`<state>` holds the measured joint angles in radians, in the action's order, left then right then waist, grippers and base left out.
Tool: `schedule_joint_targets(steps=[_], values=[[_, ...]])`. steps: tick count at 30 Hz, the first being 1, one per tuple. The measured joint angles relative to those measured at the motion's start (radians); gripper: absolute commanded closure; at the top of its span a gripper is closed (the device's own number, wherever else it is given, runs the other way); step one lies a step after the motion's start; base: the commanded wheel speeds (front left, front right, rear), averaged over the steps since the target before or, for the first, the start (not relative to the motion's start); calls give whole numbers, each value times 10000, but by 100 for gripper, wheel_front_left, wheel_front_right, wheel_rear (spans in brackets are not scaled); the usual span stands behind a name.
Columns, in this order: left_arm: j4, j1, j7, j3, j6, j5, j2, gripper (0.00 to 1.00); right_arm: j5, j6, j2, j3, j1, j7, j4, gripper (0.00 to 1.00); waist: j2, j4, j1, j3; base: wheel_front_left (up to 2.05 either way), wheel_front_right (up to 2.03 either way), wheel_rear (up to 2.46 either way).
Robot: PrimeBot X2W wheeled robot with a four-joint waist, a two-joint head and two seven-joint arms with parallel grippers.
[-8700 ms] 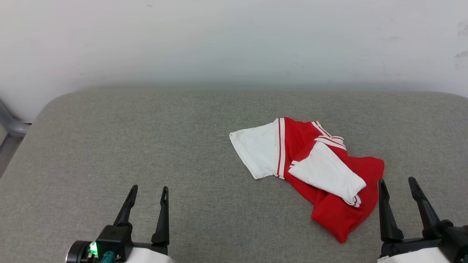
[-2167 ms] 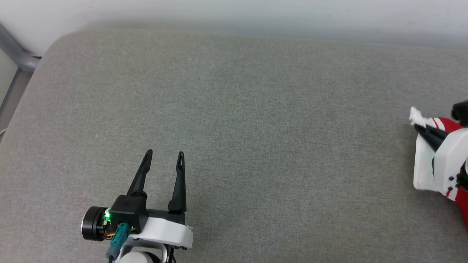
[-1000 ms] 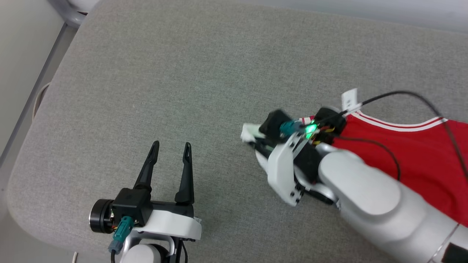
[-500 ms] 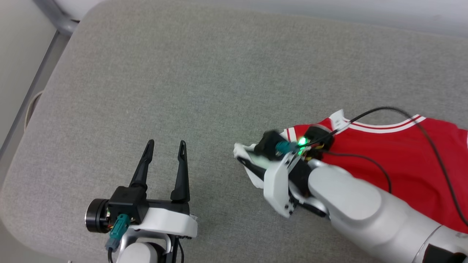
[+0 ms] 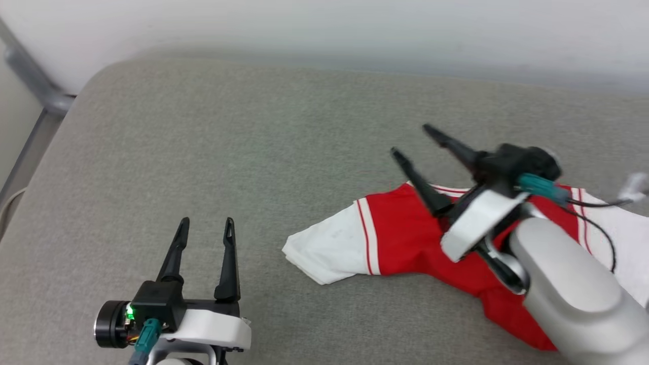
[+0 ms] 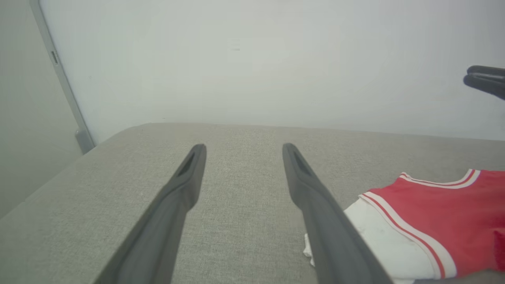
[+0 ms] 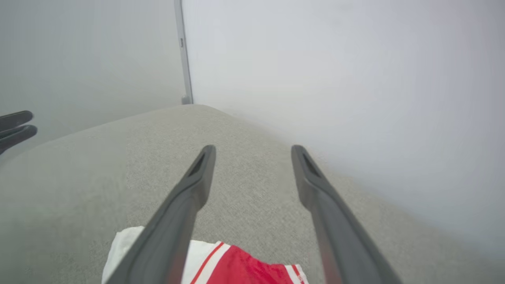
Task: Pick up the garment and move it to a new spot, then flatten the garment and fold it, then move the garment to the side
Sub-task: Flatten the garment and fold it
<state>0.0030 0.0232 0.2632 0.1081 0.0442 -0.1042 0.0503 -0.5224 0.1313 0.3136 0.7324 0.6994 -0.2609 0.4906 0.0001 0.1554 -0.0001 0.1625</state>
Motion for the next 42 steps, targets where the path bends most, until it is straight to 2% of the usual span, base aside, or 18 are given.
schedule_joint_targets(steps=[5, 8, 13, 18, 22, 27, 30, 33, 37, 42], values=[[-90, -86, 0, -332, -188, 180, 4, 0, 1979, 0, -155, -3206, -1982, -21, -2075, 0, 0, -453, 0, -280, 0, 0, 0], [-128, -161, 0, -479, -267, 238, 6, 0, 2798, 0, -596, -4821, -3245, -25, -3198, 0, 0, -682, 0, -421, 0, 0, 0], [-155, -264, 0, -531, -349, 295, 0, 0, 3651, 2, -1348, -6778, -4915, -21, -4439, 0, 0, -950, -1, -571, 0, 0, 0], [-159, -385, 0, -577, -370, 295, 2, 0, 4052, 0, -1954, -8055, -6032, -23, -5145, 0, 0, -1089, 0, -664, 0, 0, 0], [-102, -358, 0, -757, -619, 299, 6, 0, 4163, 0, -2242, -8550, -6548, -23, -5417, 0, 0, -1208, 0, -720, 0, 0, 0], [-29, 527, 0, -767, -1277, 265, 313, 0, 4219, 0, -2376, -8633, -6784, -23, -5549, 0, -1, -1361, 0, -668, 0, 0, 0], [491, 1511, 0, -418, -1603, 73, 832, 0, 4276, 0, -2389, -8604, -6782, -23, -5551, 0, 0, -1453, 0, -552, 0, 0, 0], [1248, 2567, -105, 295, -1703, -186, 1473, 0, 4343, 0, -2401, -8472, -6745, -25, -5561, 0, -1, -1596, 0, -422, 0, 0, 0], [1649, 4285, -1244, 1783, -1724, -1331, 2470, 0, 4378, 0, -2418, -8383, -6612, -23, -5570, 0, 0, -1817, 1, -196, 0, 0, 0], [2042, 5843, -4031, 3277, -1733, -3799, 3381, 0, 4449, 0, -2426, -8376, -6494, -23, -5574, 0, 0, -2064, 1, 137, 0, 0, 0]])
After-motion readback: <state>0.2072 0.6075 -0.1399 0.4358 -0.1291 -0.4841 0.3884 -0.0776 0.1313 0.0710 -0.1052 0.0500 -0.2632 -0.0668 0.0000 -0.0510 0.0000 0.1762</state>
